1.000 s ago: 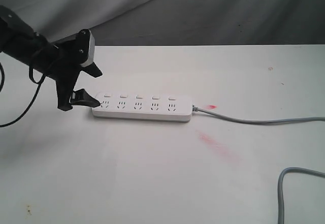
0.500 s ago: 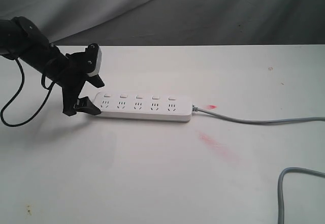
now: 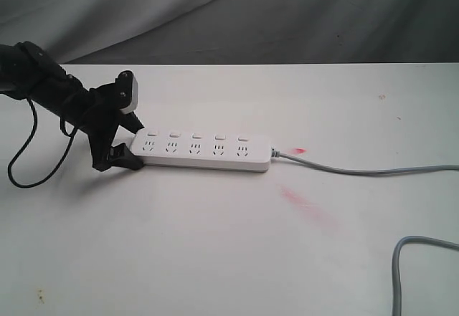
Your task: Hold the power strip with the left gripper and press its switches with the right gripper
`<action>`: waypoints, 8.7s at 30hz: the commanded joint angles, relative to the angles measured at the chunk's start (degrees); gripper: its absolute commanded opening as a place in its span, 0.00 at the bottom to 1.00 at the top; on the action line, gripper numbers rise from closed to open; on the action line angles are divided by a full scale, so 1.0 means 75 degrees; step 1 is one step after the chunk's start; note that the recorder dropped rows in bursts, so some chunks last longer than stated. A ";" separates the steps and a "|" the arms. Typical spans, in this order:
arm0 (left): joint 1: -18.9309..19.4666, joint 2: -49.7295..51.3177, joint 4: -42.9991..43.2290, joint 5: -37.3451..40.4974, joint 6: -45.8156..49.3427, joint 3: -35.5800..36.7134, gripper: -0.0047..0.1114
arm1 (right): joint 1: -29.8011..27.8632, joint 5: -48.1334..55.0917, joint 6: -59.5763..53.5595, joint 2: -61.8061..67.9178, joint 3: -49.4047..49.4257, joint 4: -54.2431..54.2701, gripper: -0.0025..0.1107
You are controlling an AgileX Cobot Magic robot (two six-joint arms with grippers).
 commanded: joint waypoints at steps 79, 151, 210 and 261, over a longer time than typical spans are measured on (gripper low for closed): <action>0.0004 0.0062 -0.0133 0.0445 -0.0172 -0.0049 0.50 | 0.0348 0.3861 0.0016 0.3529 -0.4867 0.0122 0.02; 0.0004 0.0062 -0.0145 0.0459 -0.0172 -0.0049 0.50 | 0.3803 0.5497 -0.9039 1.7997 -1.5448 0.6923 0.18; 0.0004 0.0062 -0.0145 0.0459 -0.0172 -0.0049 0.50 | 0.4132 0.4568 -1.0183 1.8593 -1.5448 0.6457 0.30; 0.0004 0.0062 -0.0145 0.0459 -0.0172 -0.0049 0.50 | 0.4110 0.4445 -1.0005 1.8855 -1.5074 0.5982 0.30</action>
